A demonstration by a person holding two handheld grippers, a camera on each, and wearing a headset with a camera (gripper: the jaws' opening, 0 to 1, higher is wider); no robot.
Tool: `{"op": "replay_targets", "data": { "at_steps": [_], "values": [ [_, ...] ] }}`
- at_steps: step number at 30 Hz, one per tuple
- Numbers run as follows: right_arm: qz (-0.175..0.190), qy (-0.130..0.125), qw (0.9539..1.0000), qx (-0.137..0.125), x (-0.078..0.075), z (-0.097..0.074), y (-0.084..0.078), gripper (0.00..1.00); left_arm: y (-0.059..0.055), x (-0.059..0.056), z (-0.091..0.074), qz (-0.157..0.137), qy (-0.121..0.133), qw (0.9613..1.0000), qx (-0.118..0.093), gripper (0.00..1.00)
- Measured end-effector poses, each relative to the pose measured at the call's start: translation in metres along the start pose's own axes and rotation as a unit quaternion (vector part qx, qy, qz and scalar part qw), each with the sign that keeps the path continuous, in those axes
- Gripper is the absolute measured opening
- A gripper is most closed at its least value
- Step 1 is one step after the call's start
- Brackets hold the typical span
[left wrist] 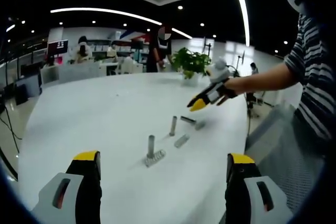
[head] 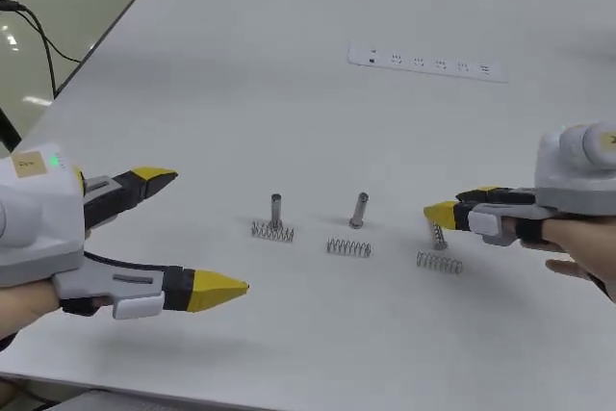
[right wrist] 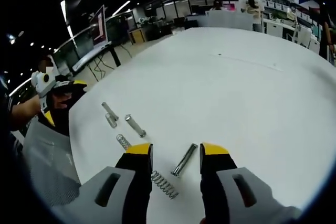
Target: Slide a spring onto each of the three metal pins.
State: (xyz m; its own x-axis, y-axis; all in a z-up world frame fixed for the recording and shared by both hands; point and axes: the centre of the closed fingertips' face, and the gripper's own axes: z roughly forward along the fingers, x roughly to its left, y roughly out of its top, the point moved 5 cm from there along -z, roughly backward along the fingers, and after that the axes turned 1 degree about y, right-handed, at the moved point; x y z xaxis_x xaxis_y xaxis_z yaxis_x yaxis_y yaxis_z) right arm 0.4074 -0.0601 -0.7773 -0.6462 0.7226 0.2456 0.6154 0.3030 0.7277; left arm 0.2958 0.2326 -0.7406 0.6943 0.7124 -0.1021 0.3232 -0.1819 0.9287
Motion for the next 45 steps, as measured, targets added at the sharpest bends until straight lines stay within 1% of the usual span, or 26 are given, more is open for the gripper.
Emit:
{"op": "replay_targets", "data": {
  "at_steps": [2,3,6,9,13,15,17,20,22,26,27,29,30,31,35,38,40,42,45],
  "values": [
    [0.007,-0.008,0.9999,0.009,-0.003,0.003,-0.001,0.31,0.000,0.000,0.000,0.001,-0.001,1.0000,0.002,0.97],
    [0.013,-0.010,0.9997,0.019,-0.005,0.005,-0.003,0.30,-0.001,-0.001,0.001,0.000,-0.001,1.0000,0.002,0.97],
    [0.022,-0.014,0.9992,0.031,-0.006,0.011,-0.003,0.26,-0.001,-0.002,0.002,0.000,-0.003,1.0000,0.003,0.97],
    [0.027,-0.017,0.9987,0.039,-0.007,0.017,-0.003,0.24,-0.001,-0.002,0.002,-0.002,-0.003,1.0000,0.002,0.97],
    [0.039,-0.031,0.9970,0.059,-0.012,0.023,-0.006,0.20,-0.001,-0.001,0.001,-0.002,-0.002,1.0000,0.002,0.97],
    [0.047,-0.030,0.9964,0.063,-0.012,0.026,-0.007,0.18,-0.002,0.000,0.001,-0.002,-0.001,1.0000,0.004,0.97],
    [0.052,-0.036,0.9957,0.068,-0.014,0.027,-0.009,0.15,-0.002,0.000,0.000,-0.003,0.001,1.0000,0.003,0.97],
    [0.057,-0.042,0.9948,0.072,-0.016,0.028,-0.010,0.15,-0.002,0.000,-0.001,-0.004,0.001,1.0000,0.003,0.97],
    [0.064,-0.048,0.9933,0.084,-0.018,0.030,-0.013,0.14,-0.003,-0.001,-0.001,-0.004,0.001,1.0000,0.004,0.97],
    [0.071,-0.048,0.9927,0.085,-0.017,0.031,-0.014,0.13,-0.004,-0.001,-0.001,-0.006,0.001,1.0000,0.005,0.97],
    [0.073,-0.050,0.9922,0.089,-0.018,0.032,-0.015,0.12,-0.005,-0.001,-0.001,-0.005,0.001,1.0000,0.005,0.97],
    [0.068,-0.053,0.9920,0.092,-0.018,0.033,-0.015,0.11,-0.005,-0.001,0.000,-0.005,0.000,1.0000,0.006,0.97],
    [0.061,-0.055,0.9927,0.088,-0.017,0.034,-0.014,0.09,-0.005,-0.001,0.000,-0.004,0.000,1.0000,0.006,0.97],
    [0.061,-0.061,0.9921,0.091,-0.018,0.034,-0.015,0.07,-0.005,-0.001,0.000,-0.004,0.000,1.0000,0.006,0.97],
    [0.061,-0.062,0.9918,0.093,-0.018,0.036,-0.015,0.07,-0.006,0.000,-0.001,-0.007,0.000,1.0000,0.006,0.96],
    [0.064,-0.070,0.9909,0.095,-0.017,0.037,-0.015,0.07,-0.007,0.000,-0.001,-0.005,0.000,0.9999,0.009,0.96],
    [0.071,-0.078,0.9898,0.096,-0.017,0.037,-0.015,0.06,-0.007,0.000,-0.002,-0.007,0.000,0.9999,0.008,0.96],
    [0.072,-0.073,0.9902,0.095,-0.015,0.038,-0.016,0.05,-0.008,0.000,-0.001,-0.009,0.001,0.9999,0.007,0.96],
    [0.075,-0.072,0.9903,0.092,-0.014,0.036,-0.017,0.05,-0.008,-0.001,-0.001,-0.008,-0.001,0.9999,0.009,0.96]
  ]
}}
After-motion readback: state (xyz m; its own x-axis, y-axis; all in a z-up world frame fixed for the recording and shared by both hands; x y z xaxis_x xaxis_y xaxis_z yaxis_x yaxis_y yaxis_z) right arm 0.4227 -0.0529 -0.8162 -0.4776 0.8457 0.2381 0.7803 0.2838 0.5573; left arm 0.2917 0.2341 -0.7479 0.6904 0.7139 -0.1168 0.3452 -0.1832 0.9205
